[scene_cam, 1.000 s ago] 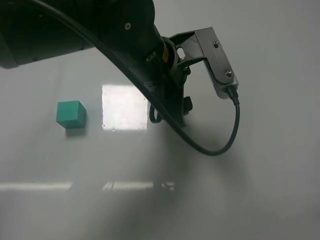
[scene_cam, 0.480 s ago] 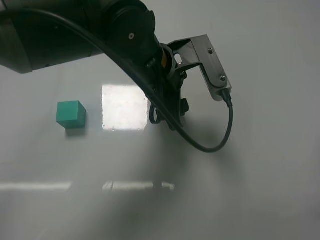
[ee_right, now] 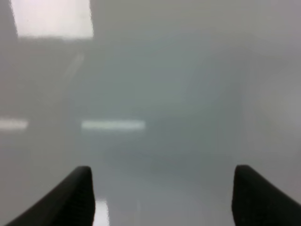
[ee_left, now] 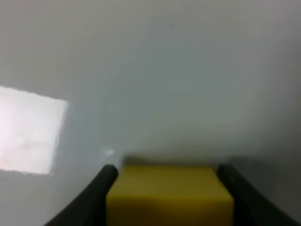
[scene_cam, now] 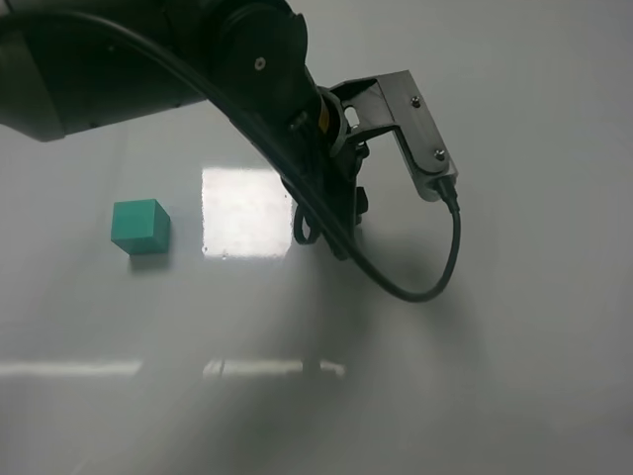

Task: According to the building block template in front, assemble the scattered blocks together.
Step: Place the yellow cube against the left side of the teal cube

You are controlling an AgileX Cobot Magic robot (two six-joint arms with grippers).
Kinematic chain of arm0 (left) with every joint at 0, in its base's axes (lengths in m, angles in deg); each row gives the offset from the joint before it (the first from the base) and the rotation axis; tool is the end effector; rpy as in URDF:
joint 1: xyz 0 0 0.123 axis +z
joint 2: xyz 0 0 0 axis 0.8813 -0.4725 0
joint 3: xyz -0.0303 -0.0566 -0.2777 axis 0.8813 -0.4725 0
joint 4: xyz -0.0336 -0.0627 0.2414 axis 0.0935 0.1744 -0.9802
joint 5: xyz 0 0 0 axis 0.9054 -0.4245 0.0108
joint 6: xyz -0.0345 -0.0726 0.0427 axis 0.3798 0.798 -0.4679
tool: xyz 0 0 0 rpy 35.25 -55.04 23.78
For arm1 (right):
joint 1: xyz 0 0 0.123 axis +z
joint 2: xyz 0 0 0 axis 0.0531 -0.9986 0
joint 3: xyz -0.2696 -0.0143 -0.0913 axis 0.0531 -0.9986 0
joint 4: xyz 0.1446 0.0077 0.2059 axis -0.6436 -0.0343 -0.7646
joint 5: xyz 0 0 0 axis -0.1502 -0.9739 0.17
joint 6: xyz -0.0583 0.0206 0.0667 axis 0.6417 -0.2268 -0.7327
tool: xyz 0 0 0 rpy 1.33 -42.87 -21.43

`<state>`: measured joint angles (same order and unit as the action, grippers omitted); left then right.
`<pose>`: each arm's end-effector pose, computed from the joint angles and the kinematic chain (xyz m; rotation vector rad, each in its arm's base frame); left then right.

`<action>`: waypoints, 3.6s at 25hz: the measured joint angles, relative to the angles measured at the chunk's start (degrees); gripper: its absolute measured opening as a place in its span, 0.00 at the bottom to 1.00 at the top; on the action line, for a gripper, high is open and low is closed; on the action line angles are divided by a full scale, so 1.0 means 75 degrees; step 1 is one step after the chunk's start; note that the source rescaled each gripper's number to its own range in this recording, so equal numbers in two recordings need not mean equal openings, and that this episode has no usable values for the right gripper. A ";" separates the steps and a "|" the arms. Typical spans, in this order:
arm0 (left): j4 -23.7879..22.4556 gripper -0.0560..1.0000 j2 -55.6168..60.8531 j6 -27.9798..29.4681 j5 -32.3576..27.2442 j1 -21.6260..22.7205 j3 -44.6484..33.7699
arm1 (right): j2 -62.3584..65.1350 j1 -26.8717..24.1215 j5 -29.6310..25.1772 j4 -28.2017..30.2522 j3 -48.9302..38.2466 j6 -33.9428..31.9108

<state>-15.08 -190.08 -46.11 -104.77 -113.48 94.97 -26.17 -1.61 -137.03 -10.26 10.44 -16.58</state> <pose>0.2780 -0.3147 0.3707 1.5140 1.7996 0.1573 -0.0030 -0.0067 0.2854 -0.0128 1.9493 -0.0791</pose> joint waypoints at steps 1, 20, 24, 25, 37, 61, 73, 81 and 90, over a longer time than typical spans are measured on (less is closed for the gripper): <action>-0.0001 0.06 0.0000 -0.0094 -0.0172 -0.0044 0.0178 | 0.0000 0.0000 0.0000 0.0000 0.0000 0.0000; -0.1019 0.06 0.2572 -0.0335 -0.2107 -0.0441 -0.0575 | 0.0000 0.0000 0.0000 0.0000 0.0000 0.0000; -0.1138 0.06 0.3679 -0.0082 -0.2132 -0.0441 -0.1819 | 0.0000 0.0000 0.0000 0.0000 0.0000 0.0000; -0.1156 0.06 0.3944 -0.0061 -0.2141 -0.0441 -0.2057 | 0.0000 0.0000 0.0000 0.0000 0.0000 0.0000; -0.1164 0.06 0.6050 -0.0075 -0.2136 0.0923 -0.4290 | 0.0000 0.0000 0.0000 0.0000 0.0000 0.0000; 0.0643 0.06 0.5231 -0.3701 0.0472 0.3962 -0.5716 | 0.0000 0.0000 0.0000 0.0000 0.0000 0.0000; 0.1171 0.06 0.4646 -0.4358 0.1496 0.3962 -0.5716 | 0.0000 0.0000 0.0000 0.0000 0.0000 0.0000; 0.1409 0.06 0.4480 -0.4405 0.1878 0.3972 -0.5716 | 0.0000 0.0000 0.0000 0.0000 0.0000 0.0000; 0.1597 0.06 0.4390 -0.4437 0.2094 0.3972 -0.5701 | 0.0000 0.0000 0.0000 0.0000 0.0000 0.0000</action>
<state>-3.10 -157.15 -79.39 -89.07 -83.70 52.22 -26.17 -1.61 -137.03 -10.26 10.44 -16.58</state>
